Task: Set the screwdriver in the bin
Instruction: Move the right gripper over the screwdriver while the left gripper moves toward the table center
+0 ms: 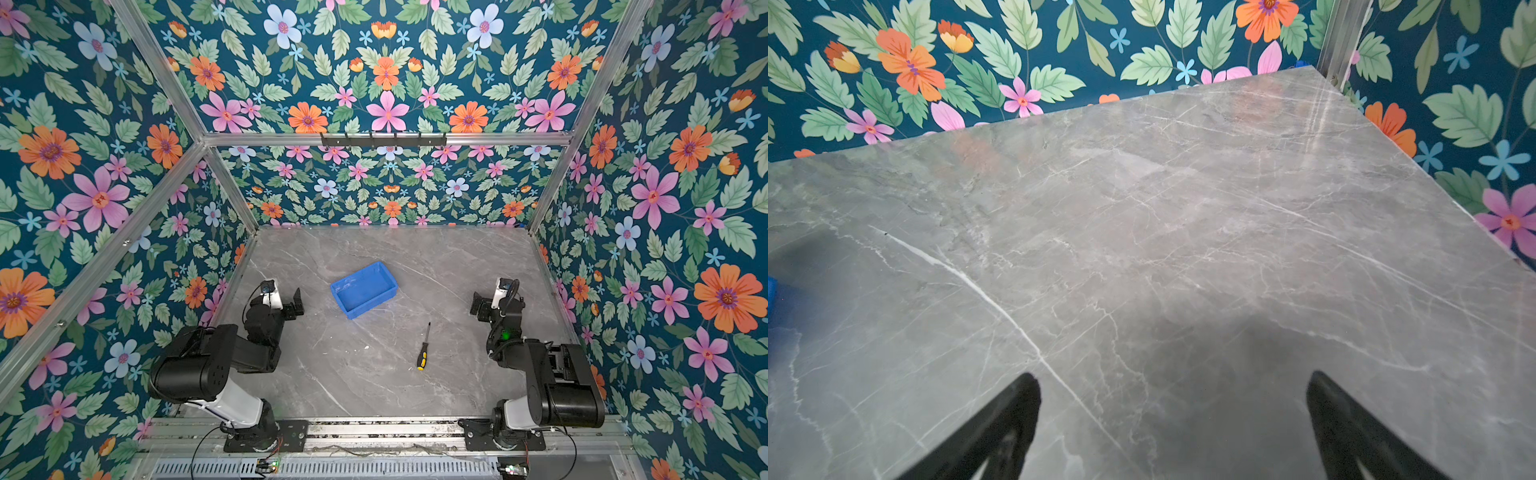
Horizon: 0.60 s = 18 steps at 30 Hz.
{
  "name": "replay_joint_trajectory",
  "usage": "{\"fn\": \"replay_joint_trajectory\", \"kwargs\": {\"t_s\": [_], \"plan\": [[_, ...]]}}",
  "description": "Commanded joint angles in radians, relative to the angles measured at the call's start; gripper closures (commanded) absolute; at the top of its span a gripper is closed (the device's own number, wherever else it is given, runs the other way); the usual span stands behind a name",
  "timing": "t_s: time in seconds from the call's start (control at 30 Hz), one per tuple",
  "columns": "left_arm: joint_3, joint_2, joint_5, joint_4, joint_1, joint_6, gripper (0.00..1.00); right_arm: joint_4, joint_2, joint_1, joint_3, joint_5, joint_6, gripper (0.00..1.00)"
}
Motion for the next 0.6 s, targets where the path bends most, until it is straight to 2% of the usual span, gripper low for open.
{"fn": "replay_joint_trajectory", "kwargs": {"t_s": [0.0, 0.23, 0.33, 0.57], "plan": [[-0.027, -0.061, -0.010, 0.064, -0.010, 0.022, 0.00, -0.058, -0.031, 0.000, 0.034, -0.026, -0.025, 0.01], [0.009, -0.277, 0.026, -0.183, -0.048, 0.064, 0.00, -0.217, -0.156, 0.009, 0.053, -0.021, -0.027, 0.01], [0.056, -0.350, 0.044, -0.332, -0.094, 0.110, 0.00, -0.329, -0.226, 0.020, 0.074, -0.010, -0.016, 0.01], [0.157, -0.438, 0.087, -0.562, -0.248, 0.222, 0.00, -0.578, -0.384, 0.098, 0.140, 0.018, -0.017, 0.01]]}}
